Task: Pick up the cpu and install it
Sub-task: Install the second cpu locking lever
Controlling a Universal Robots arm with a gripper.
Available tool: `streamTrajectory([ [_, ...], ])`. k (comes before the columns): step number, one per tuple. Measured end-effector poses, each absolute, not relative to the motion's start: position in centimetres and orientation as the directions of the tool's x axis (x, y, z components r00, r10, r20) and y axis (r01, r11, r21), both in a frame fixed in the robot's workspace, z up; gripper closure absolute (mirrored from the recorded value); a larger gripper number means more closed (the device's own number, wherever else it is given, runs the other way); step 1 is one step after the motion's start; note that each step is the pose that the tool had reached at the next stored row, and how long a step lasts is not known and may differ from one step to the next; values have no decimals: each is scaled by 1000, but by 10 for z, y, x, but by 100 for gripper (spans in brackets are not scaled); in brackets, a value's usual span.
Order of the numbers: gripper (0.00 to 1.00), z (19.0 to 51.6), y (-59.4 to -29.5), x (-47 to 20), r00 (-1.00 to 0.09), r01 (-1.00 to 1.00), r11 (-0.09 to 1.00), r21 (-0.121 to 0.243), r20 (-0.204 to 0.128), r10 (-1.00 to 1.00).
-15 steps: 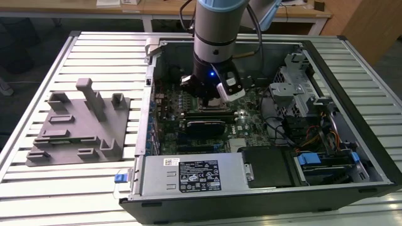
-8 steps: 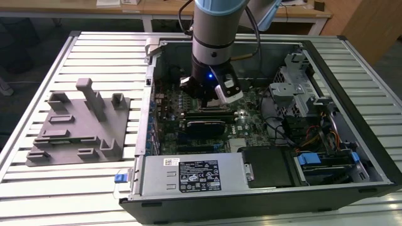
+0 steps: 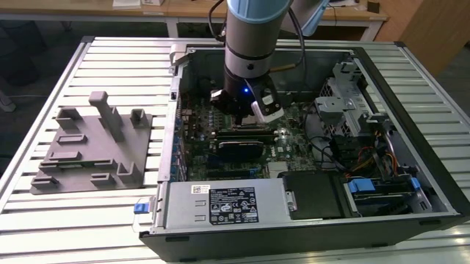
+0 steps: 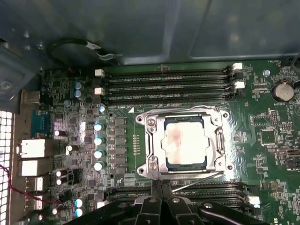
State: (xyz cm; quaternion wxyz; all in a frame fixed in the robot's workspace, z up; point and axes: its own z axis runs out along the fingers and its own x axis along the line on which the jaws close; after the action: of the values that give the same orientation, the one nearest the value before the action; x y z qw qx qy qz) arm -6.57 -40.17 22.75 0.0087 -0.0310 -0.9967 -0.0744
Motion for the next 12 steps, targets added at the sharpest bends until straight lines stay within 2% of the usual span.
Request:
streamTrajectory([
  [12,89,215,-405,-68,-998,63,985,163,23,60],
])
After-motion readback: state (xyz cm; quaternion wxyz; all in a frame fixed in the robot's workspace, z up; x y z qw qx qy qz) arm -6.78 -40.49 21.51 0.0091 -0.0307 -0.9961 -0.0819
